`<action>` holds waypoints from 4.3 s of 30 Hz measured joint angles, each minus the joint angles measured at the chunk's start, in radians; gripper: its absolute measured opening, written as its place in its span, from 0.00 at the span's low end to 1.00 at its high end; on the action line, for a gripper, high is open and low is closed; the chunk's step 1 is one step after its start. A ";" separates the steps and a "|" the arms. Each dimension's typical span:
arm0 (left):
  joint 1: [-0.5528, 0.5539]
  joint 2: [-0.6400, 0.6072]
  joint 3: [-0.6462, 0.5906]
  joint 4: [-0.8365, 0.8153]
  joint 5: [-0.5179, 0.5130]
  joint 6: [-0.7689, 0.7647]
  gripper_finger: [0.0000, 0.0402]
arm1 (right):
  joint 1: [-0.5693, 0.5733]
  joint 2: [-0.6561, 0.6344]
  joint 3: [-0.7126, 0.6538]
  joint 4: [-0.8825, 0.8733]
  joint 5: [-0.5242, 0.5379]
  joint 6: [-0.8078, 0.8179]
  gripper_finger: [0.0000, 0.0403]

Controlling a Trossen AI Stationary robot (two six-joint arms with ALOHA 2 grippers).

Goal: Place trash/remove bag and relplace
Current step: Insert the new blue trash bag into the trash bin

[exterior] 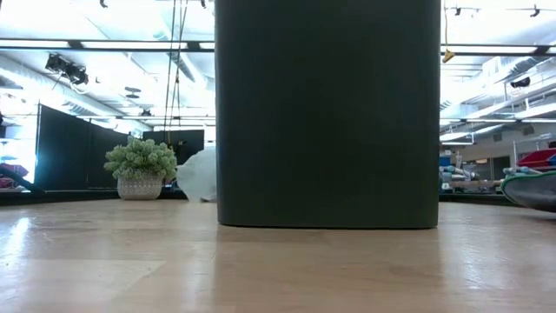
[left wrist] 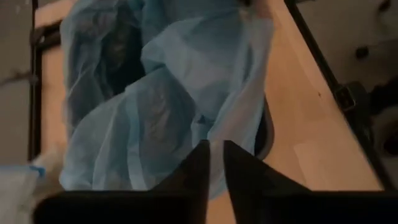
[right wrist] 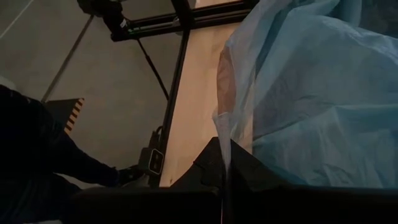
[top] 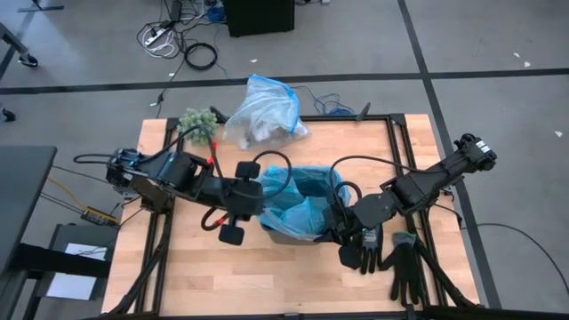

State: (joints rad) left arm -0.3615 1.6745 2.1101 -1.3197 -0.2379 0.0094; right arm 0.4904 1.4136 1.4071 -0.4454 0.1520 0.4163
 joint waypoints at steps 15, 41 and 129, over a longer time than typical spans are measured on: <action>0.026 0.002 -0.108 0.029 0.073 0.146 0.66 | -0.002 0.000 0.000 0.003 0.002 -0.017 0.00; -0.027 0.002 -0.112 0.038 0.307 -0.023 0.02 | -0.002 0.000 0.001 -0.027 0.015 0.020 0.00; -0.075 0.147 -0.113 0.206 0.096 -0.359 0.24 | -0.131 -0.088 -0.003 -0.226 -0.168 0.045 0.46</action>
State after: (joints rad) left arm -0.4366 1.8220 1.9968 -1.1136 -0.1423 -0.3495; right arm 0.3596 1.3254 1.4044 -0.6709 -0.0164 0.4618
